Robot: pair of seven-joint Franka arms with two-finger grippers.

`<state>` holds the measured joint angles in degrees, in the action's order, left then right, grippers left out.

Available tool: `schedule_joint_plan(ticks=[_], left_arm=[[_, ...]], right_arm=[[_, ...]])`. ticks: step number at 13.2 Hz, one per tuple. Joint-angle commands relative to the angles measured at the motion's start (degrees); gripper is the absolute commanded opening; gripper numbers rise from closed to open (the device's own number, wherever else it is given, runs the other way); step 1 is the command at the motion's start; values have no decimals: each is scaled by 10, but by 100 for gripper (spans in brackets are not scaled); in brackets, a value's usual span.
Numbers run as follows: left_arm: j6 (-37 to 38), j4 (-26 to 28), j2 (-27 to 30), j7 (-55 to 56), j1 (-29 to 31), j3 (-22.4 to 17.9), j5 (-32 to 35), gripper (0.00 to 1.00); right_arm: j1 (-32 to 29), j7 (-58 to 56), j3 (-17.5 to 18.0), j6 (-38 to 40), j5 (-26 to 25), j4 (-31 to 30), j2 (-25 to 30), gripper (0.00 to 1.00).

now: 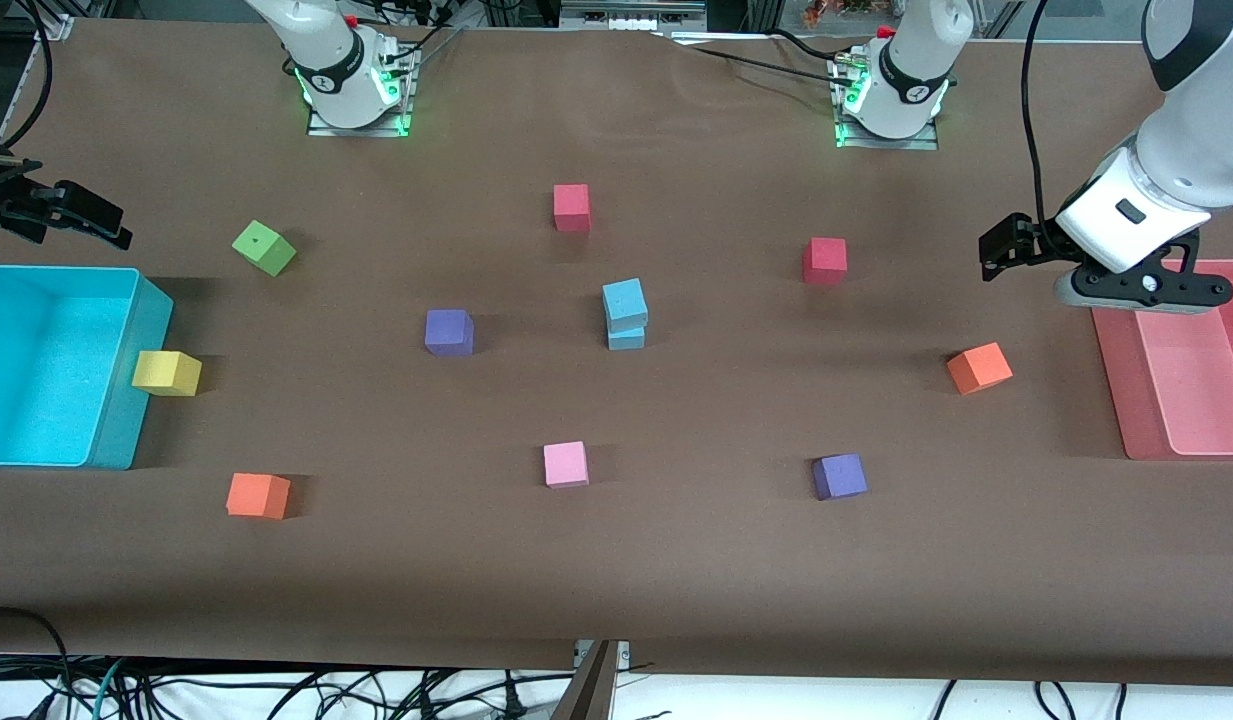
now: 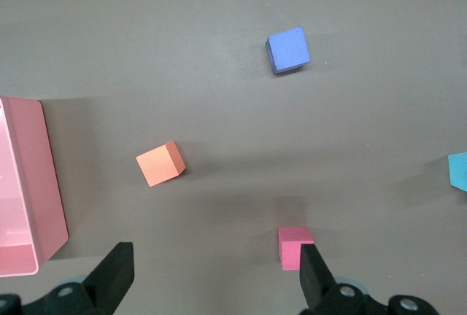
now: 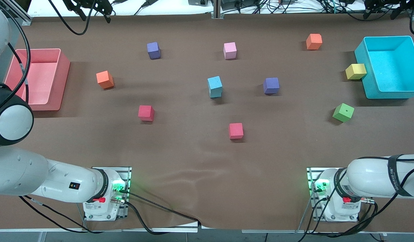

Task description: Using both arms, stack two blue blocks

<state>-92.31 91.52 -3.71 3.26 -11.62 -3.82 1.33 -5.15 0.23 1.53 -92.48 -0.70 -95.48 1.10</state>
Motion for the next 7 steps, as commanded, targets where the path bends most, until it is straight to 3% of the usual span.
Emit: schedule_joint_plan(ticks=[1,7], left_arm=[[2,-17,-9,-7,4,-2,-2,100],[1,-17,-10,-6,4,-2,-3,100]], right_arm=[[10,6,-14,-16,1,-15,4,100],[11,6,-14,-32,1,-15,-10,100]])
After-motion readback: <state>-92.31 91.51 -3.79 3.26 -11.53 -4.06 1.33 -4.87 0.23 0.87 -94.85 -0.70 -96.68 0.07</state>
